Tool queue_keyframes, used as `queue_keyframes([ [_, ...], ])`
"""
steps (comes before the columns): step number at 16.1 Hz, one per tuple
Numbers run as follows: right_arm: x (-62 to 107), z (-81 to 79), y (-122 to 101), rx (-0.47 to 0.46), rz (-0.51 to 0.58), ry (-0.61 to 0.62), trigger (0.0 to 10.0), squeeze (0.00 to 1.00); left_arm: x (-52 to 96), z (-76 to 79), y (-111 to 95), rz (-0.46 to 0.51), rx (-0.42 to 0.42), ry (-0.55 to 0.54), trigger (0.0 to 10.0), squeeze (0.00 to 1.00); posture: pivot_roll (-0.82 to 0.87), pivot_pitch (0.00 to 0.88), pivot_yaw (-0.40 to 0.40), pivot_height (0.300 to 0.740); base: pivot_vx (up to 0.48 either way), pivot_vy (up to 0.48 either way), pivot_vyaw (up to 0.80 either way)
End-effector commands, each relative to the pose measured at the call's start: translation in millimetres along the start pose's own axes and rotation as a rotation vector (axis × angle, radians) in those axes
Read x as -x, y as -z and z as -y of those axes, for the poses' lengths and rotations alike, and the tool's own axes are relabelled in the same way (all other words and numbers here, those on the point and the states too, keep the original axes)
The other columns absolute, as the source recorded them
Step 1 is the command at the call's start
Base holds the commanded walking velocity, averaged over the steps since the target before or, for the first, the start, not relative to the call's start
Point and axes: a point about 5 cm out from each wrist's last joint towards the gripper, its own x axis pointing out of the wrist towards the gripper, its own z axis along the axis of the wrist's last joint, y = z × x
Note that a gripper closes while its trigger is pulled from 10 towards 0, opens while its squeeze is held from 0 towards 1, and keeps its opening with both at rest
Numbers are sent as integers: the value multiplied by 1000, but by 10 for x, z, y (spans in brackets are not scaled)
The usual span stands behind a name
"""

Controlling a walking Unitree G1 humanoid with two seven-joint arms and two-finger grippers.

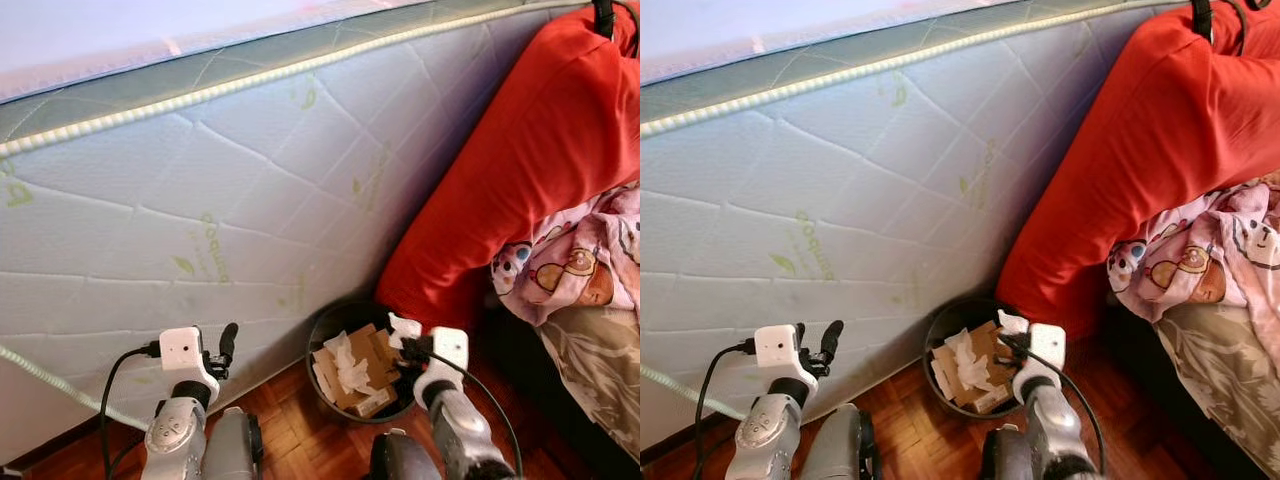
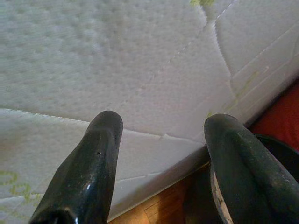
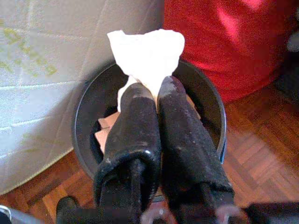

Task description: Clean up the room

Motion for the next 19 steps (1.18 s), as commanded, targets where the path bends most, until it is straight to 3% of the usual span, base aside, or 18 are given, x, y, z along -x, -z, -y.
queue_keyframes([
  [1,-1,53,16,21,-37,18,10000,0,44,1,38,-20,9,0,10000,0,82,235,-77,638,0,0,0],
  [5,-97,83,-190,31,-34,48,10000,0,141,20,-52,19,6,6,10000,0,120,310,-87,638,0,0,0],
  [6,-123,86,-264,30,-20,51,10000,0,222,26,-90,34,4,6,10000,0,127,341,-91,638,0,0,0],
  [13,-255,-11,-621,55,16,5,10000,0,492,119,-315,44,1,12,10000,0,158,473,-116,638,0,0,0],
  [14,-259,-30,-616,57,7,-10,10000,118,516,121,-337,46,2,9,10000,0,160,483,-120,638,0,0,0],
  [15,-260,-54,-601,68,-5,-27,10000,596,532,120,-346,45,4,5,10000,0,162,489,-121,638,0,0,0],
  [16,-258,-86,-560,96,-32,-55,10000,1000,573,125,-359,37,6,-1,10000,0,167,501,-125,638,0,0,0],
  [19,-246,-108,-501,135,-56,-84,10000,1000,643,138,-379,15,10,-10,10000,0,167,518,-134,638,0,0,0],
])
